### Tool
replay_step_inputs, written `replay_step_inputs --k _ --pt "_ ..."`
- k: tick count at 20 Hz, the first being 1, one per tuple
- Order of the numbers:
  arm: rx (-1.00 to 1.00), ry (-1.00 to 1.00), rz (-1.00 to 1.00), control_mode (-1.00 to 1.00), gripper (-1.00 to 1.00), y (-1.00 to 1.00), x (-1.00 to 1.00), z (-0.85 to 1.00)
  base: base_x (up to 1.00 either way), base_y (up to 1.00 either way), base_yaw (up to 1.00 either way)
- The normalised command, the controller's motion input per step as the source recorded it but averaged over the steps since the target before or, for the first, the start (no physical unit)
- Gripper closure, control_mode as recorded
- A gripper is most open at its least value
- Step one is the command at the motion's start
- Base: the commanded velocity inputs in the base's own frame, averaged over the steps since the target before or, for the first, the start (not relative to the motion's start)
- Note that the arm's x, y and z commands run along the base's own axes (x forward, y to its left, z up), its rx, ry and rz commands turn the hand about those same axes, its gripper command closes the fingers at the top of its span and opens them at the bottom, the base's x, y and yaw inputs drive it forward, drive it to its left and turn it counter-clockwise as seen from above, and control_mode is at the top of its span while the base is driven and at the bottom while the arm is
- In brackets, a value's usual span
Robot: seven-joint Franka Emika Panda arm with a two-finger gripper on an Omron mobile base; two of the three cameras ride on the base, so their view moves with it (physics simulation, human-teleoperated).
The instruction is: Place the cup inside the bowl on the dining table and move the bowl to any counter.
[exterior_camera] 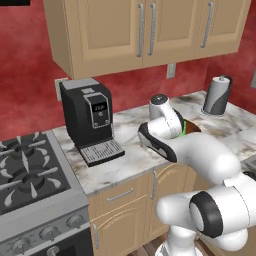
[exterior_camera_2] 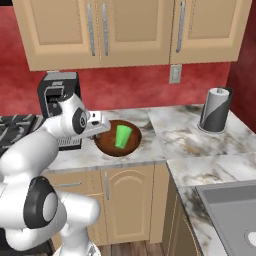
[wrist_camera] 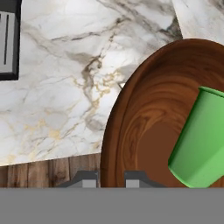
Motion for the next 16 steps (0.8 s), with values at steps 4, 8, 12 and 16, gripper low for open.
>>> replay_step_inputs --k 4,8,12,16 --pt "-0.01 0.05 0.00 -1.00 1.00 0.00 0.00 0.00 0.00 0.00 0.00" --pt "-0.02 -0.02 0.01 -1.00 1.00 0.00 0.00 -0.05 0.00 0.00 0.00" --pt "-0.01 -0.04 0.03 -1.00 1.00 0.00 0.01 -0.09 0.00 0.00 0.00" --pt "-0.01 -0.02 0.03 -1.00 1.00 0.00 0.03 -0.07 0.00 0.00 0.00"
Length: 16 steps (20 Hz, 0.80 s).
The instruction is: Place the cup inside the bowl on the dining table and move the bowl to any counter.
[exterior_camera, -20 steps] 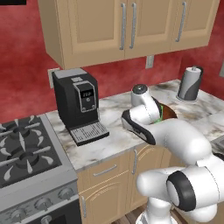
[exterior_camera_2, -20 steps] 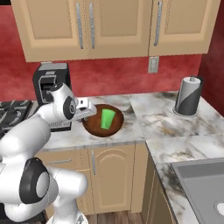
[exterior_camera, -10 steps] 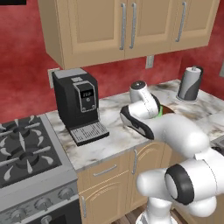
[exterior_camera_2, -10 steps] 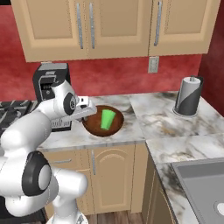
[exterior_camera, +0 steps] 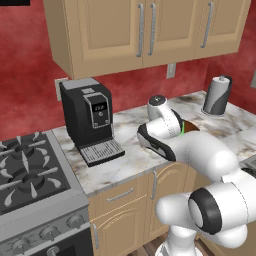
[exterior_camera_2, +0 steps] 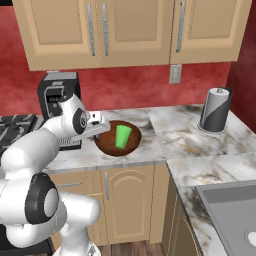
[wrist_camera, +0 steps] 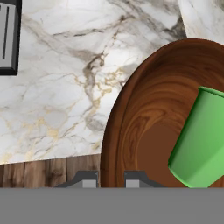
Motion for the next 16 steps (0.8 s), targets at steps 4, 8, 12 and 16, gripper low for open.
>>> replay_step_inputs --k 4,8,12,16 --pt "-0.01 0.00 0.03 -1.00 1.00 0.00 0.02 -0.08 0.00 0.00 0.00" --pt "-0.03 0.02 0.02 -1.00 1.00 0.00 0.01 -0.18 0.00 0.00 0.00" --pt "-0.03 0.01 0.02 -1.00 1.00 0.00 0.07 -0.17 0.00 0.00 0.00" --pt "-0.03 0.00 0.03 -1.00 1.00 0.00 0.10 -0.10 0.00 0.00 0.00"
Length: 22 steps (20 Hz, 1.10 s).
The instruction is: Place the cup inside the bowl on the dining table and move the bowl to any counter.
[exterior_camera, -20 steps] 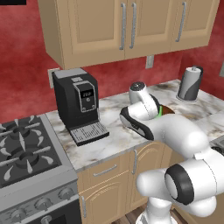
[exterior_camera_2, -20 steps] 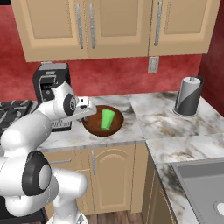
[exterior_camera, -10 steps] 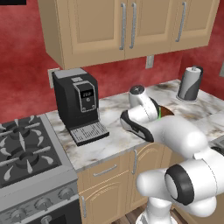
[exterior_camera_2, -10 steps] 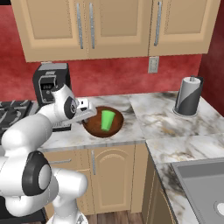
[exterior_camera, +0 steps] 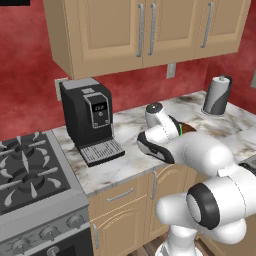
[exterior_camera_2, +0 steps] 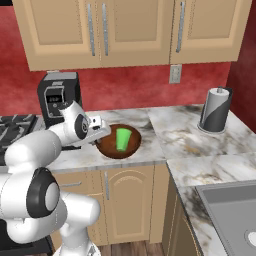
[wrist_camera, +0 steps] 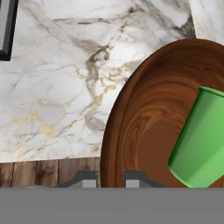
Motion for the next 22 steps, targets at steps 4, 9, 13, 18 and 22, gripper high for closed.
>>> replay_step_inputs --k 4,9,13,18,22 --pt "-0.03 0.01 0.03 -1.00 1.00 0.00 0.17 -0.01 0.00 0.00 0.00" --pt "-0.03 0.06 0.03 -1.00 1.00 0.00 0.37 0.00 0.00 0.00 0.00" --pt "-0.03 0.08 0.03 -1.00 1.00 0.00 0.33 0.00 0.00 0.00 0.00" --pt "-0.02 0.08 0.03 -1.00 1.00 0.00 0.28 0.00 0.00 0.00 0.00" --pt "-0.02 0.03 0.03 -1.00 1.00 0.00 0.15 -0.01 0.00 0.00 0.00"
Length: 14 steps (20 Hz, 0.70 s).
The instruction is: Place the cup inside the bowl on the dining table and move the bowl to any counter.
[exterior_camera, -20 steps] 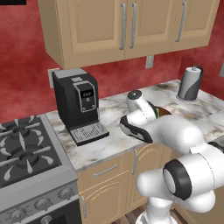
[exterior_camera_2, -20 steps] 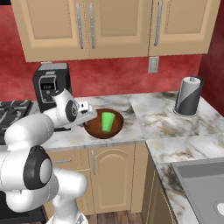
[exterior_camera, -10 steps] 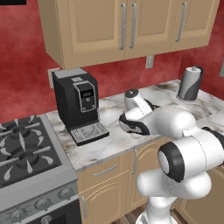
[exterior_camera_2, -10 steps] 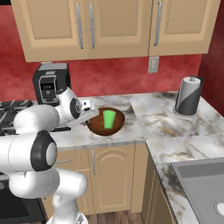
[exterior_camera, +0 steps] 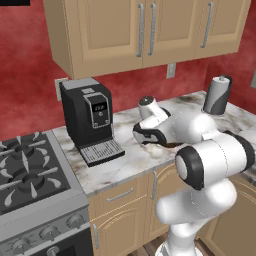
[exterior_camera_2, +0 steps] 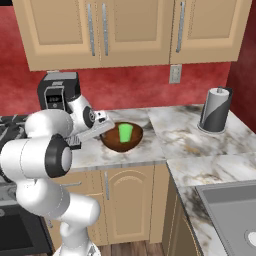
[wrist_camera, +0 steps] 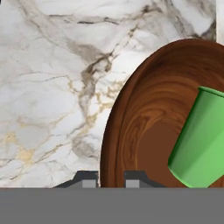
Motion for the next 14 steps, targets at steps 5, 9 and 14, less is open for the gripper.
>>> replay_step_inputs --k 5,9,14 --pt "-0.02 0.00 0.04 -1.00 1.00 0.00 0.10 -0.10 0.00 0.00 0.00" --pt "-0.01 0.00 0.04 -1.00 1.00 0.00 0.10 -0.16 0.00 0.00 0.00" --pt "0.00 0.00 0.05 -1.00 1.00 0.00 0.13 -0.17 0.00 0.00 0.00"
